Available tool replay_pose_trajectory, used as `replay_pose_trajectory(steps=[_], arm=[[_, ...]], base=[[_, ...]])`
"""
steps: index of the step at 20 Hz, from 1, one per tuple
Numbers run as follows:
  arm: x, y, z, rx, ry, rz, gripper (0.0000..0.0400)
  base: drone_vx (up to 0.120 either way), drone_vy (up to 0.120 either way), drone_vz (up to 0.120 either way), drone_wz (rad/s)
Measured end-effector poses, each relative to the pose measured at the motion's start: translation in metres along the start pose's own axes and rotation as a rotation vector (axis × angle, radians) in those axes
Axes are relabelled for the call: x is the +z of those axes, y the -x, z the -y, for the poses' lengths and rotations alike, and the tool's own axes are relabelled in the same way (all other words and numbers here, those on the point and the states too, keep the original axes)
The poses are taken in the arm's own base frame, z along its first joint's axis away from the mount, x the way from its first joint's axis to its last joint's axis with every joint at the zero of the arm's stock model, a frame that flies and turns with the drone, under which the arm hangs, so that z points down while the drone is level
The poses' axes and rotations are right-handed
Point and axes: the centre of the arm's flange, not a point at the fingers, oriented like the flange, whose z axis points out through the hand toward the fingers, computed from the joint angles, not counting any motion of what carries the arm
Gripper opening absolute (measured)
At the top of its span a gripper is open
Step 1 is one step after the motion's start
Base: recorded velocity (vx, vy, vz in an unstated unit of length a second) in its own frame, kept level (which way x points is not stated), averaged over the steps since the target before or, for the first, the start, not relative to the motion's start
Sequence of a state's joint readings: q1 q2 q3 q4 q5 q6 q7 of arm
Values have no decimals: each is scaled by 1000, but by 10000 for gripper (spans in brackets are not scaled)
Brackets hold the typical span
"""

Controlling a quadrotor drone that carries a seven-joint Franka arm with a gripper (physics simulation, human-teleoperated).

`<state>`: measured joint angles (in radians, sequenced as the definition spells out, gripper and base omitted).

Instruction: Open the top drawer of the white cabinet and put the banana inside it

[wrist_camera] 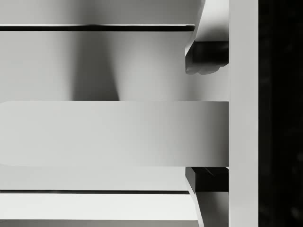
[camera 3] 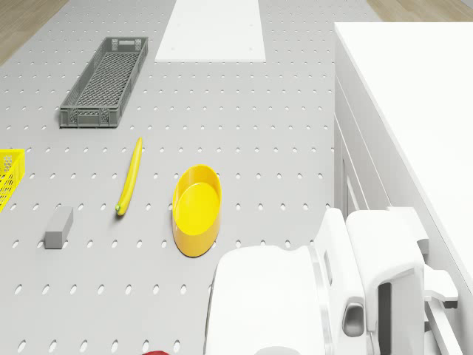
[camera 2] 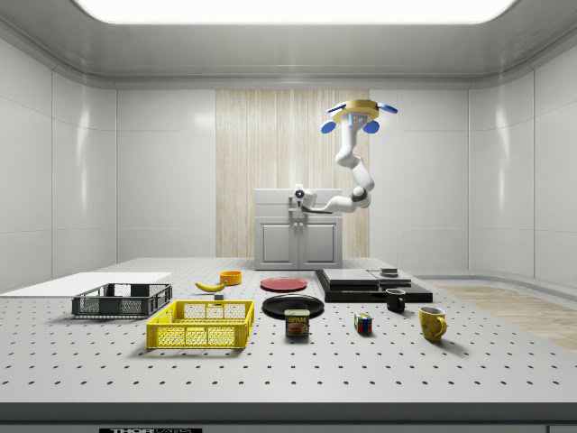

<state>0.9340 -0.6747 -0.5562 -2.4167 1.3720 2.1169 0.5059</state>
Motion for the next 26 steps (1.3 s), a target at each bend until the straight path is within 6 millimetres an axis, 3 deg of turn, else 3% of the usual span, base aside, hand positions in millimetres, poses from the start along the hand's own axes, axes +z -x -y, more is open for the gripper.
replay_pose_trajectory(steps=[2,6,8,9,12,19,23,24,26], arm=[[1,0,0,0,0,0,171],[2,-4,-3,-43,-4,2,134],[2,-2,-1,-4,1,-1,138],[0,4,3,29,17,-11,190],[-6,-1,0,-14,9,-6,145],[-27,-3,-2,-19,2,-2,121],[-44,-1,-1,0,6,-4,133],[-49,2,1,17,12,-9,168],[-57,-5,-4,-23,7,-6,143]], base=[[0,0,0,0],[0,0,0,0],[0,0,0,0],[0,0,0,0],[0,0,0,0],[0,0,0,0],[0,0,0,0],[0,0,0,0],[0,0,0,0]])
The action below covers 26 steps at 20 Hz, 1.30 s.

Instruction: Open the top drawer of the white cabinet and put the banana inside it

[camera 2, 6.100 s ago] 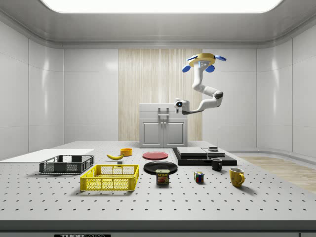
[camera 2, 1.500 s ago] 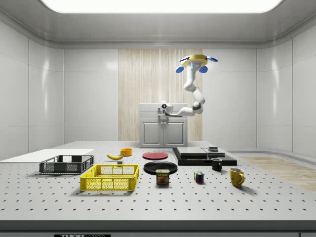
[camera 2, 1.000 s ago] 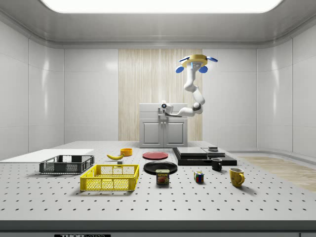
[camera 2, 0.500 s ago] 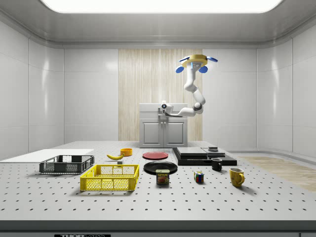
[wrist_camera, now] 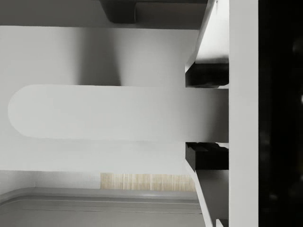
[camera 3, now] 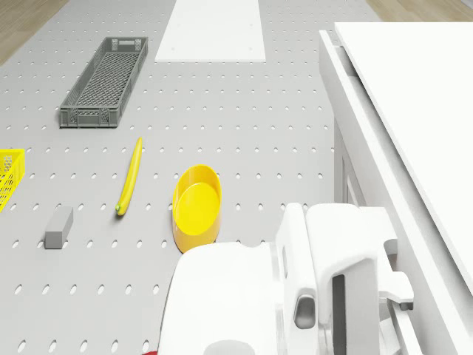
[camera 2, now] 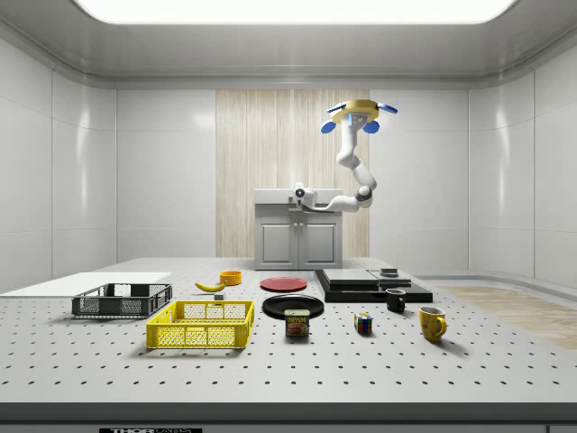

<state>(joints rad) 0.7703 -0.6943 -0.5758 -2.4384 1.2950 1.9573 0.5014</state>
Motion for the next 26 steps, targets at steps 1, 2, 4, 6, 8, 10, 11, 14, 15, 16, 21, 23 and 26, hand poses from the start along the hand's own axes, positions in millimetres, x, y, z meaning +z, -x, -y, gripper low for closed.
replay_pose_trajectory(steps=[1,2,4,6,8,10,11,14,15,16,21,23,26], arm=[[-5,1,1,4,-1,1,134],[-9,1,1,7,-2,2,128],[-19,2,2,13,-3,2,126],[-30,3,2,29,-1,2,131],[-44,10,6,-3,20,-24,202],[-55,6,2,-8,13,-18,164],[-60,6,2,-3,10,-14,151],[-75,-5,-6,10,12,-13,210],[-83,3,0,46,14,-14,182],[-89,4,1,44,11,-11,165],[-116,4,1,30,3,-3,137],[-127,4,1,29,2,-3,139],[-143,-2,-4,10,3,-3,162]], base=[[0,0,0,0],[0,0,0,0],[0,0,0,0],[0,0,0,0],[0,0,0,0],[0,0,0,0],[0,0,0,0],[0,0,0,0],[0,0,0,0],[0,0,0,0],[0,0,0,0],[0,0,0,0],[0,0,0,0]])
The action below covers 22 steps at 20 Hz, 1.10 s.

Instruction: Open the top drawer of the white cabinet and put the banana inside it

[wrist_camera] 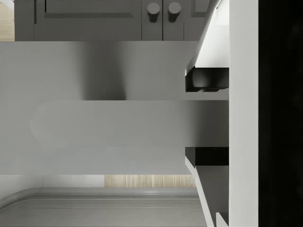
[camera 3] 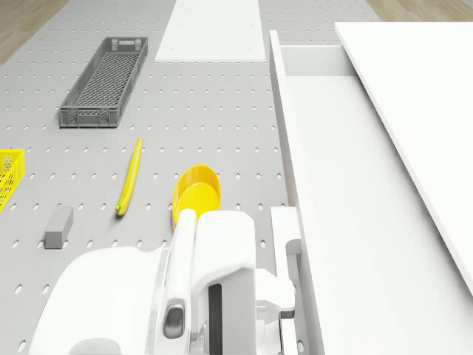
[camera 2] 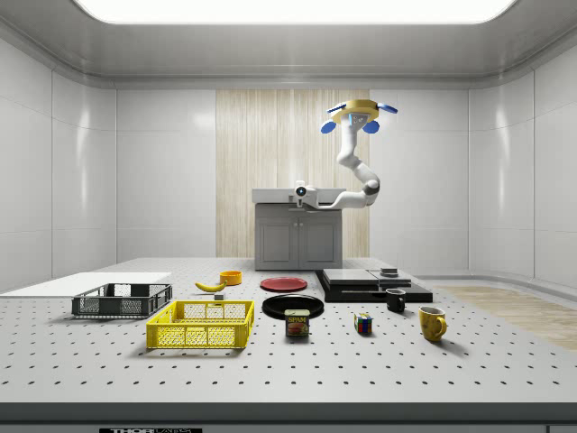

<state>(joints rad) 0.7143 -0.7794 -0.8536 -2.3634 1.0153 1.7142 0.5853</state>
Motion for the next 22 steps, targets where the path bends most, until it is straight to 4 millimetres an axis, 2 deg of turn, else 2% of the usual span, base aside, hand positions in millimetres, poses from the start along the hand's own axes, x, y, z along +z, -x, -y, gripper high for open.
replay_pose_trajectory(steps=[1,2,3,4,6,7,9,12,16,22], arm=[[-5,-14,-12,7,21,-20,329],[-3,-23,-17,20,5,-1,400],[0,-15,0,113,-37,36,356],[-2,-3,14,107,-36,35,301],[-16,1,12,79,-28,27,224],[-23,3,10,68,-25,24,221],[-36,5,9,51,-20,19,291],[-52,6,7,35,-15,14,349],[-66,6,6,24,-12,11,381],[-75,6,5,17,-10,9,396]], base=[[0,0,0,0],[0,0,0,0],[0,0,0,0],[0,0,0,0],[0,0,0,0],[0,0,0,0],[0,60,0,0],[0,120,0,0],[0,120,0,0],[0,-107,0,0]])
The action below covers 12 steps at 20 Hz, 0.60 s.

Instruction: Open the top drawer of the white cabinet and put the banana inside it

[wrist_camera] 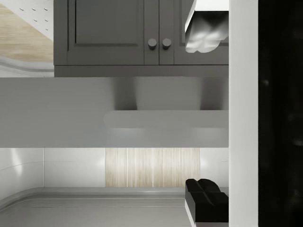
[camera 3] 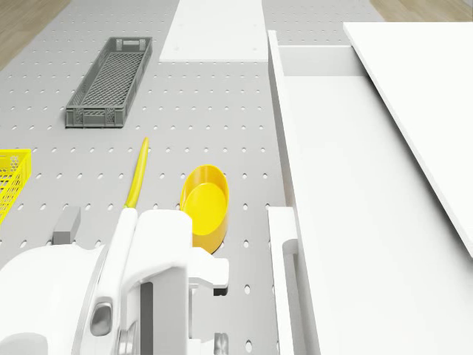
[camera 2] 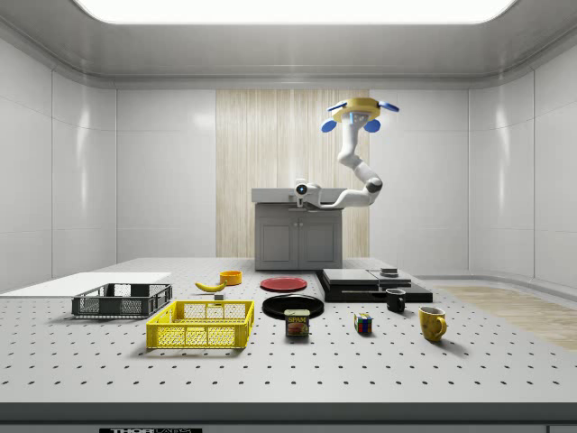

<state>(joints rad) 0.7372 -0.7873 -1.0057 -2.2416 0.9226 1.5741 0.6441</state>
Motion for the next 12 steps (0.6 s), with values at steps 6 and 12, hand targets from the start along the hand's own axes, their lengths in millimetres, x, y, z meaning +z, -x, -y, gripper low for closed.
replay_pose_trajectory(steps=[6,12], arm=[[1,0,0,-2,1,-1,399],[22,0,0,-3,1,-1,400]], base=[[0,-40,0,0],[0,0,0,0]])
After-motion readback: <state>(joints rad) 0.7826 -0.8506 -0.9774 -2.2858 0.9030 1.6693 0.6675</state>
